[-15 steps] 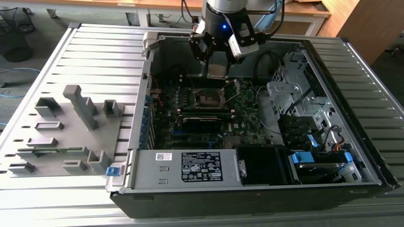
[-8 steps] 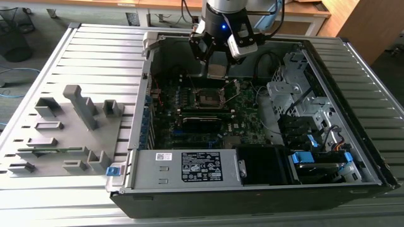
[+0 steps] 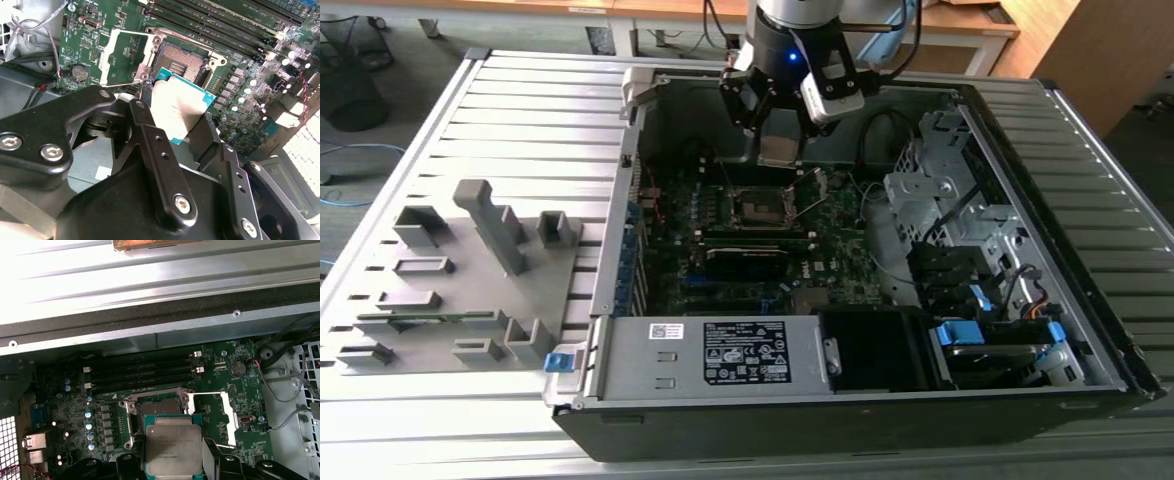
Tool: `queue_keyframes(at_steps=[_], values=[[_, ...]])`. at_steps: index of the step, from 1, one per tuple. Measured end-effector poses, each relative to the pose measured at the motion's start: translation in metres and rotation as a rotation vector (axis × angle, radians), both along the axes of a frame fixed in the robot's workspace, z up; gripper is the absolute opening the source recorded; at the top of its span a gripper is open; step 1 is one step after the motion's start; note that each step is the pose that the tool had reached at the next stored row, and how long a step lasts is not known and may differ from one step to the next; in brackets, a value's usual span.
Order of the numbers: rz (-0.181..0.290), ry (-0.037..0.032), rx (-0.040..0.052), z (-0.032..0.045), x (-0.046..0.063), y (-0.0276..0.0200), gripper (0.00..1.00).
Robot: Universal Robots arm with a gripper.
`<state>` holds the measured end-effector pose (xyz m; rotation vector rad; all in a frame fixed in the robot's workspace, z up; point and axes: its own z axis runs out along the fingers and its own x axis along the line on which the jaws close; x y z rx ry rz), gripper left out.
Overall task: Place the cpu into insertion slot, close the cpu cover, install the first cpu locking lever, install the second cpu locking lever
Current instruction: 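Place the cpu into insertion slot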
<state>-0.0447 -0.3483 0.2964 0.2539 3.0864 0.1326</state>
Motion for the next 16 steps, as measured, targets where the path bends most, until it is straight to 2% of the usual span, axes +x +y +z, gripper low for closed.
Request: queue_keyframes(at_steps=[7,16], values=[[-0.003,-0.0001,-0.0005,-0.0002,0.0,0.0,0.54],[-0.045,0.0,-0.0042,-0.0017,-0.0001,0.0,0.54]])
